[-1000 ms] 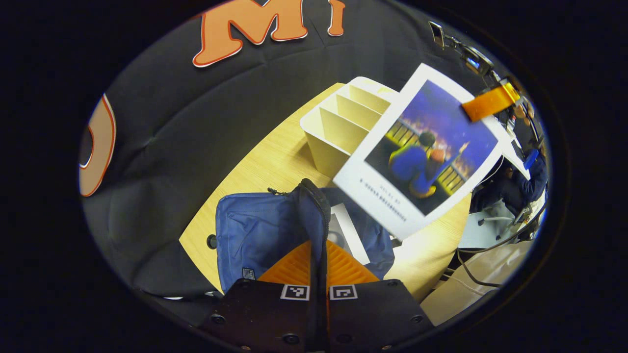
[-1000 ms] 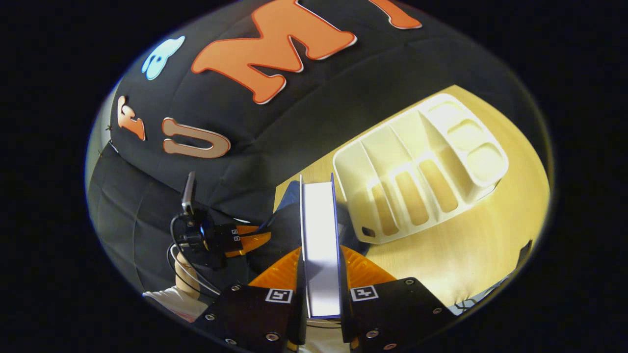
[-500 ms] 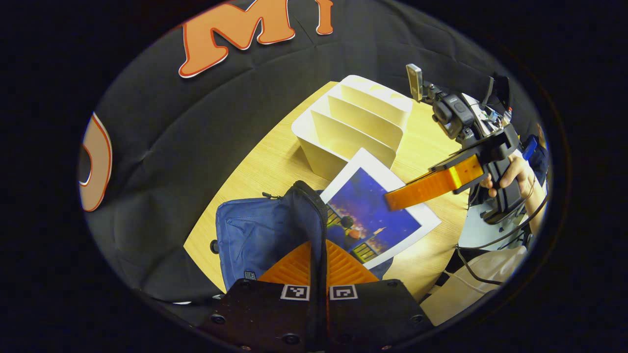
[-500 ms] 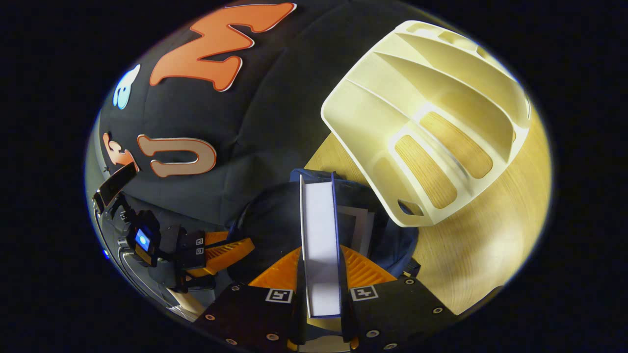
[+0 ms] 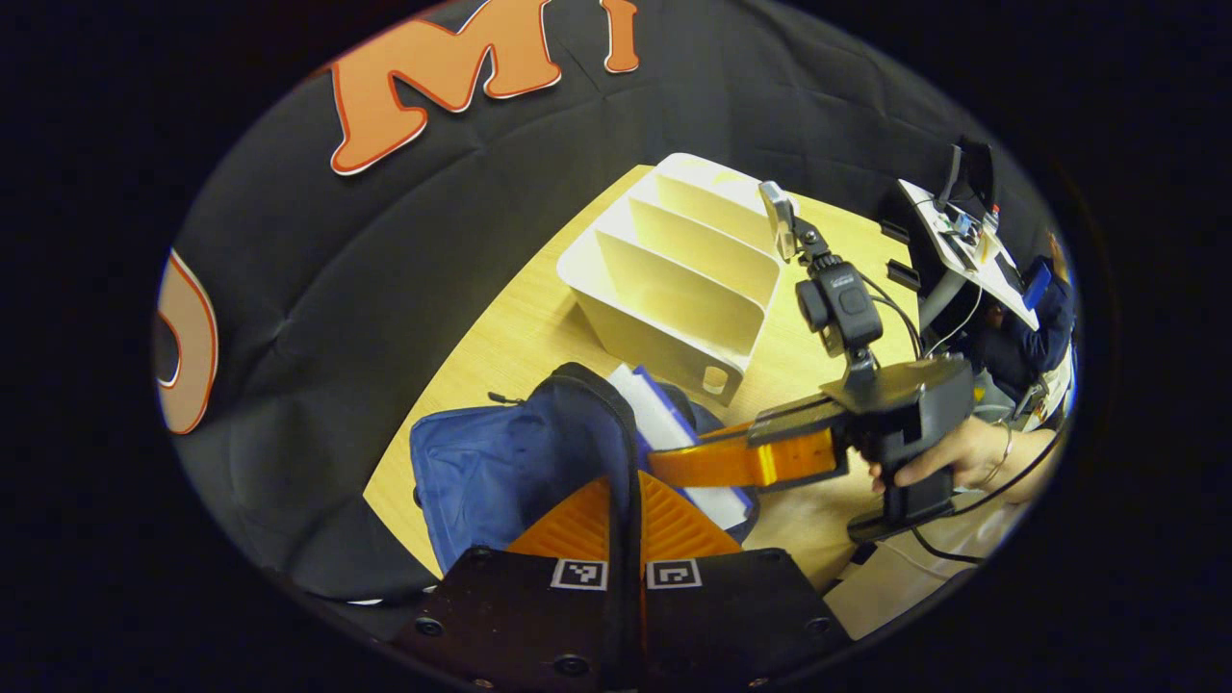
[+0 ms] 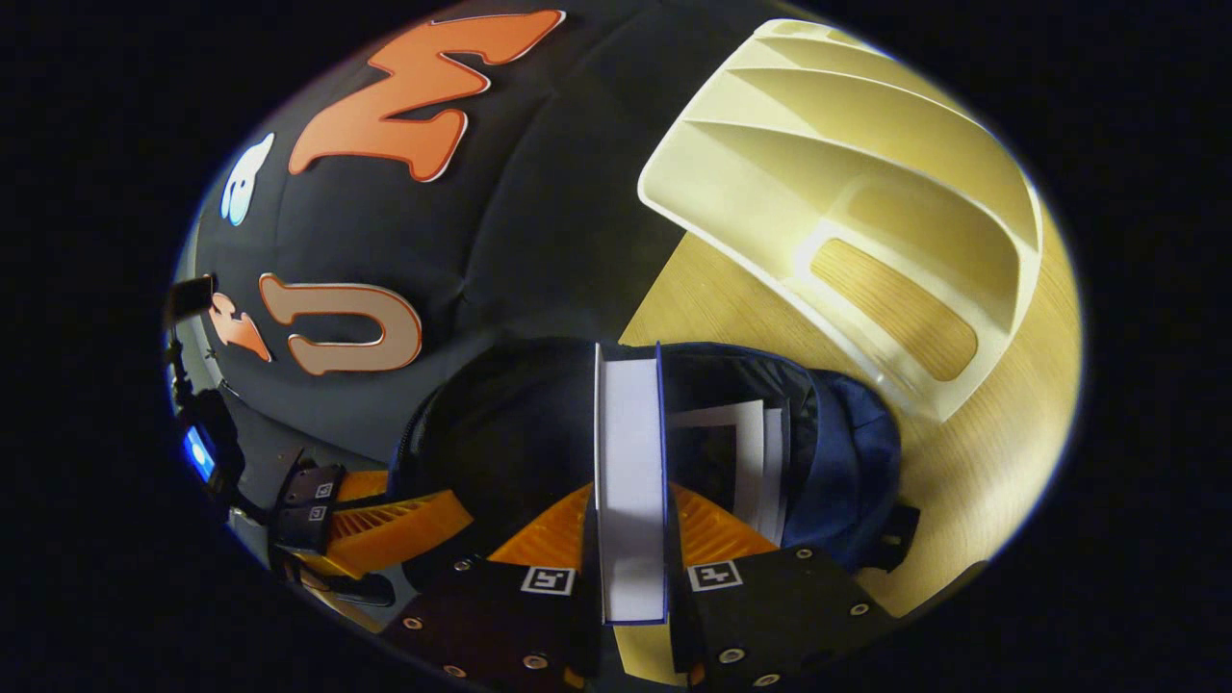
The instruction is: Open the schoolbag, grab two books from the bookshelf and put them into the schoolbag.
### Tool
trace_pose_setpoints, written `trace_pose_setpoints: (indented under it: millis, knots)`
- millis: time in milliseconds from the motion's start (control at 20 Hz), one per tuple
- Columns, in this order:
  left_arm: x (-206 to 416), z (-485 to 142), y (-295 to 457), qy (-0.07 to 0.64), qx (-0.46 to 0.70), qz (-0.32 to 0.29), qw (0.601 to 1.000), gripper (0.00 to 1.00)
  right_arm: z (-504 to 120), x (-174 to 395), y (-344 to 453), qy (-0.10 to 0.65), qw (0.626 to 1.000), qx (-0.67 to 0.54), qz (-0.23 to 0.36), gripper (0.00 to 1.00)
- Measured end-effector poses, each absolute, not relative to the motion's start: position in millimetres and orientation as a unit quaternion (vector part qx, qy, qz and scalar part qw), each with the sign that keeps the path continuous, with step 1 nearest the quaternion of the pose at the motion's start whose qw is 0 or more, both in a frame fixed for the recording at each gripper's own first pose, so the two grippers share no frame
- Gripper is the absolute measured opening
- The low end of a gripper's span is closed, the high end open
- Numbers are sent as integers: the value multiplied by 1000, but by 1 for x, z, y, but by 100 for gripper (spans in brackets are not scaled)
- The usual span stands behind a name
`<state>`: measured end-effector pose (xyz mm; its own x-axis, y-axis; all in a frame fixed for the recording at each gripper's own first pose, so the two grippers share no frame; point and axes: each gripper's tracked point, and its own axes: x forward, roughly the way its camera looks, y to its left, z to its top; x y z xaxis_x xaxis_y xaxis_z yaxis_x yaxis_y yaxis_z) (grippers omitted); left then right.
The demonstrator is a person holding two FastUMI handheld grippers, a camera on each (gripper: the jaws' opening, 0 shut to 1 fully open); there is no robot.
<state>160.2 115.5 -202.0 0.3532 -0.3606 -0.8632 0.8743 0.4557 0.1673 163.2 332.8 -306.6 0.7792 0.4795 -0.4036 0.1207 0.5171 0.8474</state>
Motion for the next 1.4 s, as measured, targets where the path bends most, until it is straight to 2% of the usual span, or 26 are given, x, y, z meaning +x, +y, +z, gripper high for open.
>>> trace_pose_setpoints:
  millis: [150,400,500,550,700,800,850,1150,1250,1300,1400]
  knots:
    - [162,-203,114,391,332,-409,754,1,-320,170,366,329,809,474,112,28]
    - [164,-203,127,392,326,-397,763,1,-328,172,353,356,802,470,92,30]
    - [162,-208,130,398,322,-398,761,1,-339,159,347,396,808,430,74,37]
    - [162,-210,131,398,322,-396,762,1,-349,148,344,418,816,394,69,45]
    - [164,-214,133,399,320,-396,763,1,-348,131,353,449,801,385,88,57]
    - [161,-215,136,399,319,-395,764,1,-345,128,342,447,807,377,77,85]
    - [161,-215,137,398,317,-394,766,1,-343,129,333,441,811,378,66,93]
    - [149,-235,139,415,303,-392,763,1,-306,129,234,397,834,382,17,96]
    - [138,-246,139,437,293,-401,750,6,-294,119,208,387,839,383,7,96]
    - [131,-250,138,446,288,-407,744,16,-288,115,197,384,840,383,5,96]
    - [125,-259,136,454,285,-404,741,47,-283,108,177,385,843,375,3,96]
